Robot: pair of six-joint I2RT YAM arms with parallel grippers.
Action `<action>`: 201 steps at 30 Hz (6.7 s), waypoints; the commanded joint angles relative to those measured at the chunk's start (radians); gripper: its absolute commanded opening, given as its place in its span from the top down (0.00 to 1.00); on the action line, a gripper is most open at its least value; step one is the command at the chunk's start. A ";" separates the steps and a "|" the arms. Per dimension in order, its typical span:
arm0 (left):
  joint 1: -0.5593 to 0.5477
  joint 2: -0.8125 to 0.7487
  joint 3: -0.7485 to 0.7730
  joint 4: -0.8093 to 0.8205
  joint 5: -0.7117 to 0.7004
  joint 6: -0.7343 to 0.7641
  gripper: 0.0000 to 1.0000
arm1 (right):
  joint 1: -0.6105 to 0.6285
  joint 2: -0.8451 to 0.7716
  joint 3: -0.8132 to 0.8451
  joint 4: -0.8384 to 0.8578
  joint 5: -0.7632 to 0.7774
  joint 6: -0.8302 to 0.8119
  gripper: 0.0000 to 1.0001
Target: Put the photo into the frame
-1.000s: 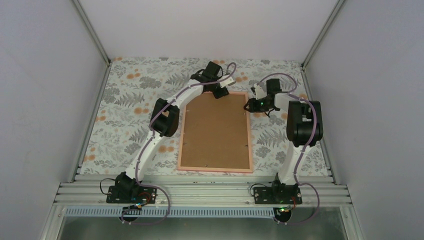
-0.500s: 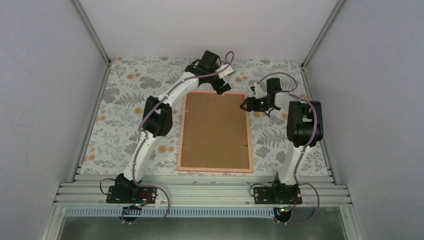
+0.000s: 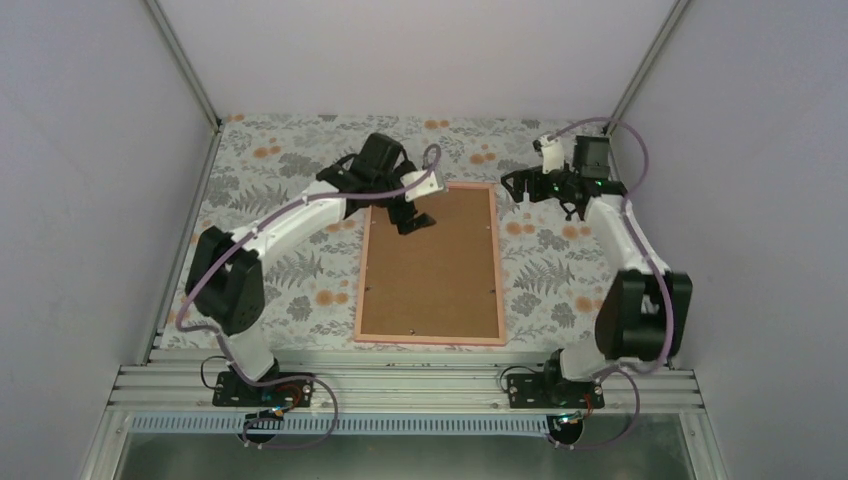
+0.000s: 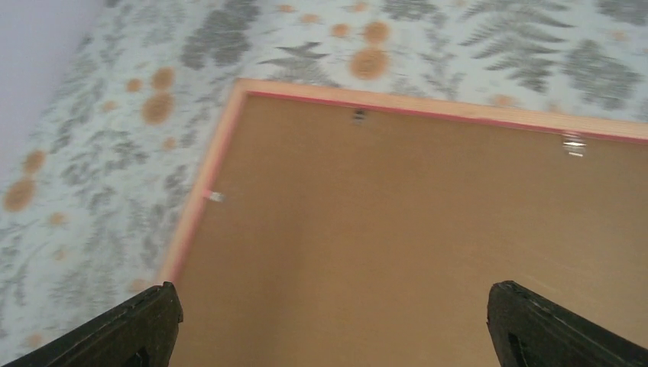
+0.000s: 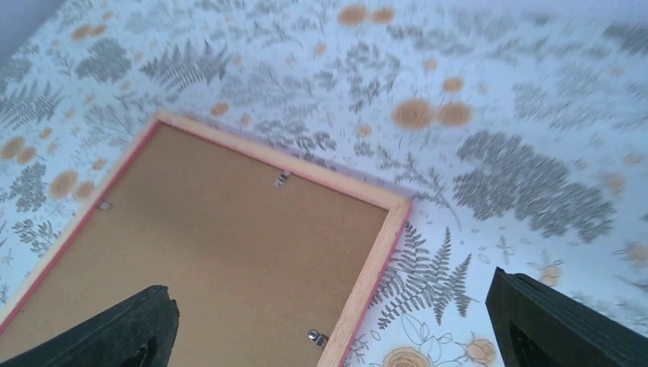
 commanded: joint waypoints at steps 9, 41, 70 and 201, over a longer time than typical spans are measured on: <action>-0.389 -0.236 -0.436 0.099 -0.143 -0.011 0.00 | -0.055 -0.347 -0.210 -0.038 -0.114 0.005 0.00; -0.584 -0.027 -0.575 0.270 -0.295 0.028 0.77 | -0.125 -0.158 -0.274 -0.085 -0.228 0.207 0.00; -0.441 -0.155 -0.373 0.112 -0.140 -0.031 0.97 | -0.209 0.272 -0.314 0.011 -0.736 0.373 0.16; 0.679 -0.344 -0.037 -0.093 -0.103 -0.442 0.00 | 1.037 -0.218 -0.688 0.738 0.715 -0.708 0.01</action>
